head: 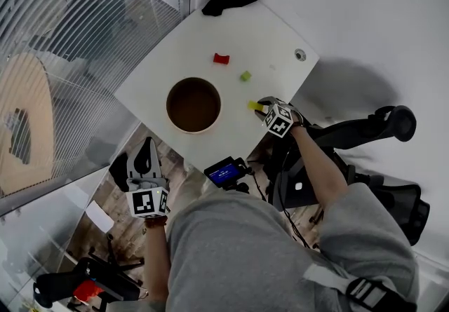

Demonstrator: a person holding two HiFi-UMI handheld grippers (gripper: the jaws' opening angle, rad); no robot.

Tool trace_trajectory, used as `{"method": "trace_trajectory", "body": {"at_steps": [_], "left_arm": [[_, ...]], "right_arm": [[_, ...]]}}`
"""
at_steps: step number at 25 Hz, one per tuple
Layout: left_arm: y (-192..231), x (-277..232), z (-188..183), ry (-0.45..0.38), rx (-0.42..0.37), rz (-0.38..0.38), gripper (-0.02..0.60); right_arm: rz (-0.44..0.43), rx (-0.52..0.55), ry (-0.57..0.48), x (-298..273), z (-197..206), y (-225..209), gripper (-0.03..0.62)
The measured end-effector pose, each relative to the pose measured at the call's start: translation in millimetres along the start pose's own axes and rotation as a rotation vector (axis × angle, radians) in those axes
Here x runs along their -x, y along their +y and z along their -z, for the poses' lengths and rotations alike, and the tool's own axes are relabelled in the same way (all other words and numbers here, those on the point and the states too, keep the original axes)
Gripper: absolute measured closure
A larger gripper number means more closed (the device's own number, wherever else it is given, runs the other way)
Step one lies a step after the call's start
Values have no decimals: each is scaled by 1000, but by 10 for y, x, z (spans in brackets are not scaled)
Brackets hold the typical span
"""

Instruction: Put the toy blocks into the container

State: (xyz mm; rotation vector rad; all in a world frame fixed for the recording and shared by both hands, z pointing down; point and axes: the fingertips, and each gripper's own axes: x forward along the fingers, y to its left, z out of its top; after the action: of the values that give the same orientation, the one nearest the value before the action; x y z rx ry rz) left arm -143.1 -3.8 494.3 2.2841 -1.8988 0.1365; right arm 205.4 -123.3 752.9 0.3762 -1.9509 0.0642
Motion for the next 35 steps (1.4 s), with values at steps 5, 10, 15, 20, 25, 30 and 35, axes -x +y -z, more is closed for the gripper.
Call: {"method": "trace_trajectory", "body": {"at_steps": [5, 10, 15, 20, 25, 30, 35], "left_arm": [[9, -17, -20, -18, 4, 13, 574], [-34, -38, -100, -27, -13, 43, 574], [-4, -29, -100, -38, -8, 51, 574], [23, -14, -89, -47, -2, 52, 574], [41, -17, -113, -65, 12, 52, 574], [0, -36, -127, -76, 16, 67, 574], [1, -7, -145, -84, 18, 72, 574]], "right_arm": [[46, -43, -67, 134, -167, 83, 453], [81, -96, -116, 275, -267, 184, 454], [137, -141, -164, 438, -373, 252, 454], [184, -227, -222, 557, -496, 311, 454], [217, -257, -271, 703, -687, 330, 454], [274, -287, -359, 985, -975, 199, 454], [330, -289, -451, 1310, -1313, 69, 454]]}}
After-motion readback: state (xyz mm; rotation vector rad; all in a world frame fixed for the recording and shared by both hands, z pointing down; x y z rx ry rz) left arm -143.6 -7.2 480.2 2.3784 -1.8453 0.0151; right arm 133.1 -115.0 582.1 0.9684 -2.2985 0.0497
